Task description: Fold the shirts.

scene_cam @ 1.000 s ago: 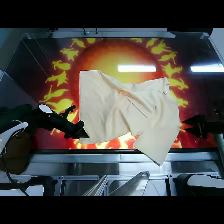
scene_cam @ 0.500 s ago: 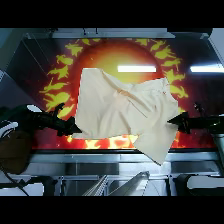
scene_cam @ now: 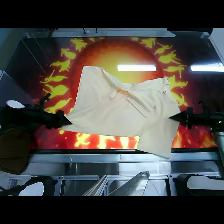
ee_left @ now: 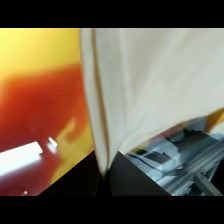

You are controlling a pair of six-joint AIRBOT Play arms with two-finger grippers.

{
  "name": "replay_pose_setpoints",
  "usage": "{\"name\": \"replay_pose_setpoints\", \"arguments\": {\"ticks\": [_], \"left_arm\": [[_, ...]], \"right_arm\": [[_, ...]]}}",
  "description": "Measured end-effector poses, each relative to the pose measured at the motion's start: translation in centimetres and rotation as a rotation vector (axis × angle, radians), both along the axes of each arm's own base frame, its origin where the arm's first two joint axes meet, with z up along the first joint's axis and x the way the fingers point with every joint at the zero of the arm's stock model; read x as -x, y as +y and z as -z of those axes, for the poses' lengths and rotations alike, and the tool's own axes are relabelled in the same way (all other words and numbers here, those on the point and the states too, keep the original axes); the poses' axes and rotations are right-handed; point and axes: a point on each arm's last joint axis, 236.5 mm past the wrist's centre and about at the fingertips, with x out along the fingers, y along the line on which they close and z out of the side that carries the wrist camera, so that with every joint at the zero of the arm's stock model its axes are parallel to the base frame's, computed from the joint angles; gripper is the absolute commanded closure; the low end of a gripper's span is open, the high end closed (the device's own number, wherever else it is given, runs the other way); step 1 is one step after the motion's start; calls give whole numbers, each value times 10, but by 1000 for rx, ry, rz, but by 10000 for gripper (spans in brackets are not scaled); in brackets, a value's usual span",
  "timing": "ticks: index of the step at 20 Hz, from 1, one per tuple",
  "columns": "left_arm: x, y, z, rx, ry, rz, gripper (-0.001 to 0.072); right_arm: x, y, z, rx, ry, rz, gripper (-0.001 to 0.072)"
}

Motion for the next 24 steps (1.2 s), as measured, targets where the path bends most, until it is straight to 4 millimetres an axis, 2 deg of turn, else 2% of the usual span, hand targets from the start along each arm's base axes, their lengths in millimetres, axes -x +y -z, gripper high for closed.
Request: {"name": "replay_pose_setpoints", "arguments": {"ticks": [1, 3, 5, 6, 7, 9, 11, 12, 13, 14, 15, 17, 18, 20, 22, 24], "left_arm": [[-12, 6, -33, 31, -83, -22, 686], [-30, 12, -133, 147, -344, -57, 686], [-27, 17, -258, 226, -702, -83, 686], [-15, 19, -321, 233, -898, -94, 685], [4, 16, -374, 222, -1068, -97, 685], [49, 4, -472, 157, -1408, -121, 684], [82, -10, -532, 74, -1628, -148, 683], [90, -15, -547, 38, -1683, -154, 684], [93, -16, -557, 14, -1708, -159, 683], [93, -15, -561, 6, -1706, -162, 683], [89, -9, -560, 12, -1687, -167, 684], [70, 11, -548, 56, -1612, -190, 684], [59, 21, -535, 95, -1558, -192, 684], [26, 37, -495, 170, -1418, -187, 684], [-21, 42, -430, 210, -1243, -177, 684], [-71, 35, -353, 208, -1066, -177, 684]], "right_arm": [[-8, 0, -34, -18, -95, 6, 685], [-22, 0, -128, -9, -367, 28, 685], [-16, 9, -235, 54, -683, 41, 685], [-6, 17, -285, 114, -837, 54, 685], [6, 26, -337, 187, -998, 87, 685], [36, 44, -424, 335, -1268, 182, 685], [71, 59, -495, 468, -1483, 302, 685], [84, 63, -516, 530, -1552, 348, 685], [95, 65, -531, 592, -1598, 388, 685], [98, 64, -537, 639, -1613, 412, 686], [96, 60, -537, 662, -1599, 420, 686], [75, 47, -521, 652, -1517, 400, 687], [58, 40, -503, 618, -1446, 373, 687], [17, 26, -454, 516, -1287, 314, 686], [-28, 22, -389, 412, -1122, 242, 687], [-71, 25, -319, 337, -975, 184, 687]]}}
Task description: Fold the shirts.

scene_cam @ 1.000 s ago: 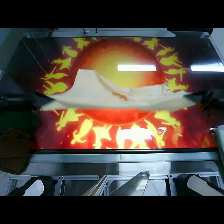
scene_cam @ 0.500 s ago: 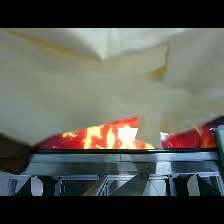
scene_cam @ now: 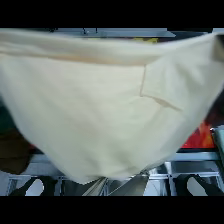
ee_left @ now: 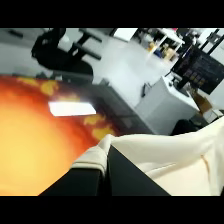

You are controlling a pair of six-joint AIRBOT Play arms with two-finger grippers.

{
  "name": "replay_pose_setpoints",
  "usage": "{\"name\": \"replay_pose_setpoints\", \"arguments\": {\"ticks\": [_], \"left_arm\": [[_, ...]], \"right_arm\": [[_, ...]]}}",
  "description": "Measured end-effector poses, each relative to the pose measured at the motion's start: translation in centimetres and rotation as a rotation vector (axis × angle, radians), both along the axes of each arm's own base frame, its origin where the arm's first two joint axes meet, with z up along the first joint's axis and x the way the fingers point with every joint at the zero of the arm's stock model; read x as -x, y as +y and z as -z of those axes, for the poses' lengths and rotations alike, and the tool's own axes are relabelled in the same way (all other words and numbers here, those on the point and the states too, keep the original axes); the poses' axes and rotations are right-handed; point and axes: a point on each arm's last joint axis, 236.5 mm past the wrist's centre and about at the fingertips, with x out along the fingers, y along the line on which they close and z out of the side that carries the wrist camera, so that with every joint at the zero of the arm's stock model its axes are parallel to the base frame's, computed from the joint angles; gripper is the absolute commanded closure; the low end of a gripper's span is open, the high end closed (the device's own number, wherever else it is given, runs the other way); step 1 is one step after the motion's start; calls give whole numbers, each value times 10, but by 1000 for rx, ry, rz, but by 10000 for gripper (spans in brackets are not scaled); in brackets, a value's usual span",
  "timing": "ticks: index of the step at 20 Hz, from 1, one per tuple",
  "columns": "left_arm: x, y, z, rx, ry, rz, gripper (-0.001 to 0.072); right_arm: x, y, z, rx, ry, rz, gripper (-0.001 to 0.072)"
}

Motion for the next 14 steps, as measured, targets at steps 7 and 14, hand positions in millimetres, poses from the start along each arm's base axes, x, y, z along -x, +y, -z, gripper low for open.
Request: {"name": "replay_pose_setpoints", "arguments": {"ticks": [7, 14], "left_arm": [[-116, -13, 268, -148, 484, 30, 690], [-170, 7, 325, -130, 572, 47, 690]], "right_arm": [[-118, -13, 236, -144, 385, 25, 687], [-173, -42, 273, -209, 372, 44, 686]]}}
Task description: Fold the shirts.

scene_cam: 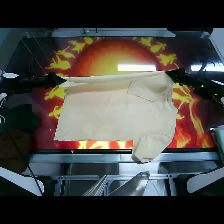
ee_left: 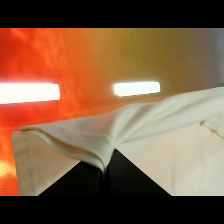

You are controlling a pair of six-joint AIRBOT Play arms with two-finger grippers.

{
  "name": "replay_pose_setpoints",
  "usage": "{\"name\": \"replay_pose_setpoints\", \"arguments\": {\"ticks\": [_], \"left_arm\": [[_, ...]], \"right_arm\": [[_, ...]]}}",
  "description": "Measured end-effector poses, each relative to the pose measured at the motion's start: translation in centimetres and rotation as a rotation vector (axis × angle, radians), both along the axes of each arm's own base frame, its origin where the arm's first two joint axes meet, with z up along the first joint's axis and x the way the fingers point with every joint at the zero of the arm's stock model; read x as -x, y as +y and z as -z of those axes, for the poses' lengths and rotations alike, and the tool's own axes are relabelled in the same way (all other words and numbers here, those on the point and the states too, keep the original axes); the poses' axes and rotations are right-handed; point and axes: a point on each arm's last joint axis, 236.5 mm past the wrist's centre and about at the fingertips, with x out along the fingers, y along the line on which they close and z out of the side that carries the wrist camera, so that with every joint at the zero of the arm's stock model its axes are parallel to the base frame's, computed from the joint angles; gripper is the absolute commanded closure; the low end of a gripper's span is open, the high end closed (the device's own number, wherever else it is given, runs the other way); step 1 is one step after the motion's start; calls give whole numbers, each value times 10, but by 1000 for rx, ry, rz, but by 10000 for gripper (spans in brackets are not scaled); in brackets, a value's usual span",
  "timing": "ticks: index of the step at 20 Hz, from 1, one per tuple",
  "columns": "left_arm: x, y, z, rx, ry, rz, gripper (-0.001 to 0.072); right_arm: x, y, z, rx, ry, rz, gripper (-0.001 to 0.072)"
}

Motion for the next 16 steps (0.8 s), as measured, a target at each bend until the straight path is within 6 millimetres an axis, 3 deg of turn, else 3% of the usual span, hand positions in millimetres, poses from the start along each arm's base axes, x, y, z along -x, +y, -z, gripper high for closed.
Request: {"name": "replay_pose_setpoints", "arguments": {"ticks": [2, 5, 11, 16], "left_arm": [[-4, -4, 2, 8, 8, 20, 690], [-5, -6, 7, -1, 26, 38, 690], [14, 0, 37, -33, 120, 50, 690], [17, 7, 57, -71, 147, 15, 690]], "right_arm": [[0, -3, -3, -1, -10, -22, 686], [14, -7, 8, 27, 33, -88, 686], [71, -14, 46, 76, 203, -255, 687], [94, -18, 79, 111, 303, -272, 687]]}}
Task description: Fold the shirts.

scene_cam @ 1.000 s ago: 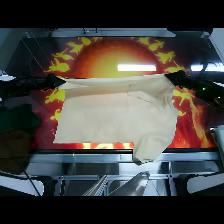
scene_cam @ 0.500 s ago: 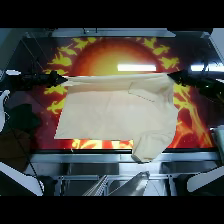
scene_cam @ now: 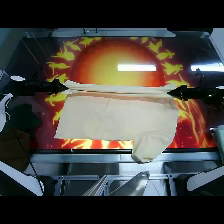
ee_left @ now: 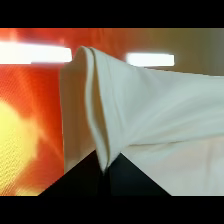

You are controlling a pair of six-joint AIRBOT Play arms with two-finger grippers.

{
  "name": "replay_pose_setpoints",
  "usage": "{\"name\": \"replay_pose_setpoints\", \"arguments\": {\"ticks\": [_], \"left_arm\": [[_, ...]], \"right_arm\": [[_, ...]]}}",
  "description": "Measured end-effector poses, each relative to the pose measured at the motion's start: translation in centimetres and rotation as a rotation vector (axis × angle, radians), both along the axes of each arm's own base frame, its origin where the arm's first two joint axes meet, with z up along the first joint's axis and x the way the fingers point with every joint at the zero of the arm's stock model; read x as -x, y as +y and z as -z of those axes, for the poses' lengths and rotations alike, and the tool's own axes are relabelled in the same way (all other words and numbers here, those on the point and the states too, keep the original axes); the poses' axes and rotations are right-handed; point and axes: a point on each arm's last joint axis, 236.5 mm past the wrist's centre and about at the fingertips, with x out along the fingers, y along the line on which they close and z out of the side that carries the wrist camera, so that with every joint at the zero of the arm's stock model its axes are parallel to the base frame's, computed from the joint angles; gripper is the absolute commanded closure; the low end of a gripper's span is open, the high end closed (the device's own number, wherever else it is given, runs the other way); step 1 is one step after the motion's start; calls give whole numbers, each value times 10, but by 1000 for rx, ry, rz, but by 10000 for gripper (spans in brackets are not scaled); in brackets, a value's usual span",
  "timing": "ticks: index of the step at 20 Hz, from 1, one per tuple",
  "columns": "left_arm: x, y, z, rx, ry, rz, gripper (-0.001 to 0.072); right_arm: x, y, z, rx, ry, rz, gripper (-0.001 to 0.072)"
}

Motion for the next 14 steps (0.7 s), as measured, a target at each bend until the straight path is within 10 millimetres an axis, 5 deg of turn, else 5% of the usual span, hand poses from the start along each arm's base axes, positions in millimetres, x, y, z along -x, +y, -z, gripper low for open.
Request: {"name": "replay_pose_setpoints", "arguments": {"ticks": [10, 11, 12, 13, 14], "left_arm": [[-11, -22, 10, -88, -74, 43, 686], [-11, -24, 11, -97, -78, 51, 547], [-11, -25, 13, -109, -80, 61, 273], [-10, -26, 14, -119, -80, 70, -12], [-9, -28, 13, -112, -81, 73, 2]], "right_arm": [[0, 10, 22, 79, 23, -17, 686], [-1, 9, 24, 89, 23, -16, 684], [-1, 8, 25, 98, 23, -14, 561], [-2, 6, 27, 106, 23, -9, 303], [-2, 4, 27, 111, 21, -5, 188]]}}
